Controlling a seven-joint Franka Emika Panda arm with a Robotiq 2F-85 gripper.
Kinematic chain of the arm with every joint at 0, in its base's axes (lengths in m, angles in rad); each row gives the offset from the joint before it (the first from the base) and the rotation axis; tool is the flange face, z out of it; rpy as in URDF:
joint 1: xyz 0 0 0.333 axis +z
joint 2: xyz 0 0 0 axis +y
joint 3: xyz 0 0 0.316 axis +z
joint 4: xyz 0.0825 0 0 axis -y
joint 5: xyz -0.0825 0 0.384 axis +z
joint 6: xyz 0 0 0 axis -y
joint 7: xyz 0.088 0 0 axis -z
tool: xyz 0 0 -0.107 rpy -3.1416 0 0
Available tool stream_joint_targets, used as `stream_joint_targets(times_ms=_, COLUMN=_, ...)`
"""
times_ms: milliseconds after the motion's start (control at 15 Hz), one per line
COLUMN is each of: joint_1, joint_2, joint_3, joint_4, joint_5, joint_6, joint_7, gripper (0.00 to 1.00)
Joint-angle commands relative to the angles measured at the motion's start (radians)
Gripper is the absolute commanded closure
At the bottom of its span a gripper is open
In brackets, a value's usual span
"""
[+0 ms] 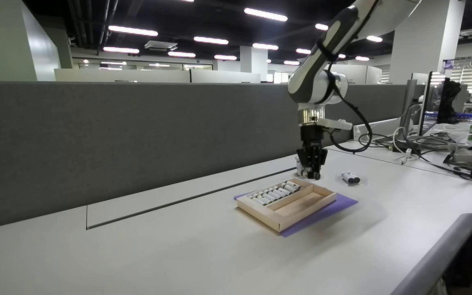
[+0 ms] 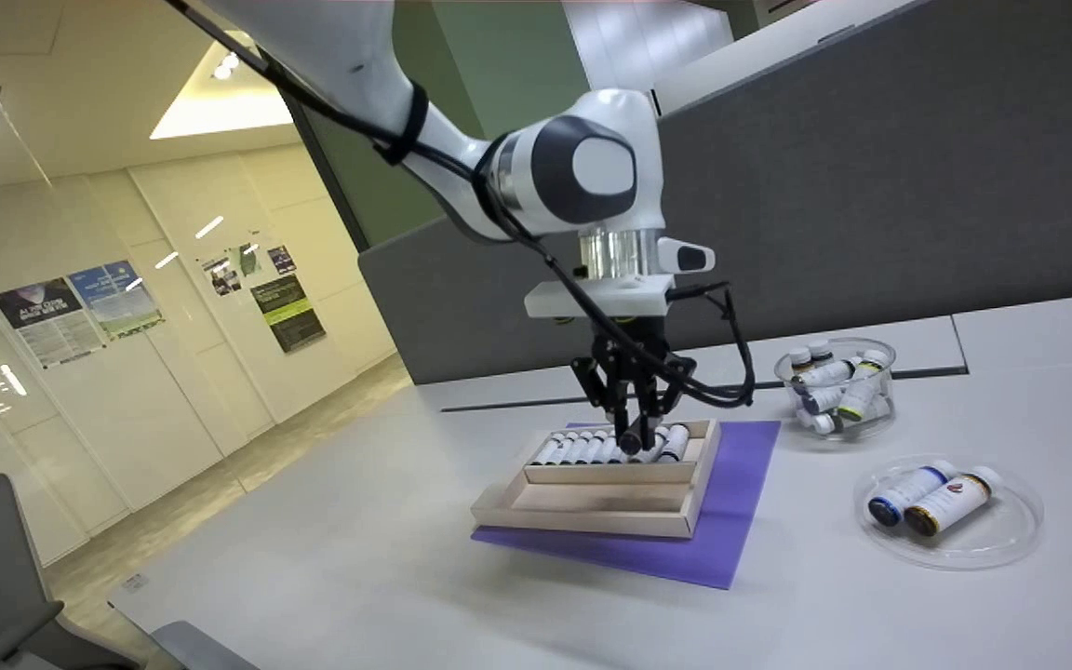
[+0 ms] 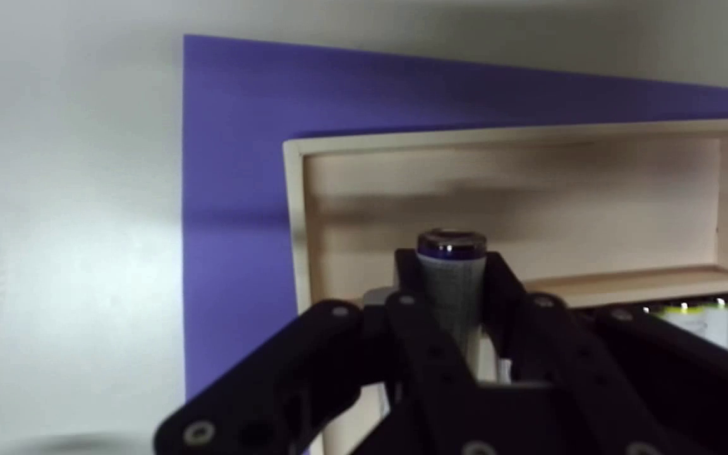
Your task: Remove one bottle from the wooden box
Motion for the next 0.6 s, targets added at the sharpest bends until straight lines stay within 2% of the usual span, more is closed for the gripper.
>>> stream_joint_targets(times_ms=0, joint_1=-0.048, joint_2=-0.005, joint_3=-0.010, joint_4=0.106, joint_5=0.055, joint_6=-0.101, joint_7=-0.012, gripper=0.95)
stream_joint_targets(times_ms=267, joint_1=-0.061, joint_2=0.039, joint_3=-0.062, joint_4=0.178, joint_5=0.037, joint_6=0.024, joint_7=0.018, gripper=0.95)
stream_joint_targets(times_ms=533, joint_1=-0.067, joint_2=0.119, joint_3=-0.099, joint_4=0.238, joint_5=0.008, joint_6=0.198, joint_7=0.033, gripper=0.95)
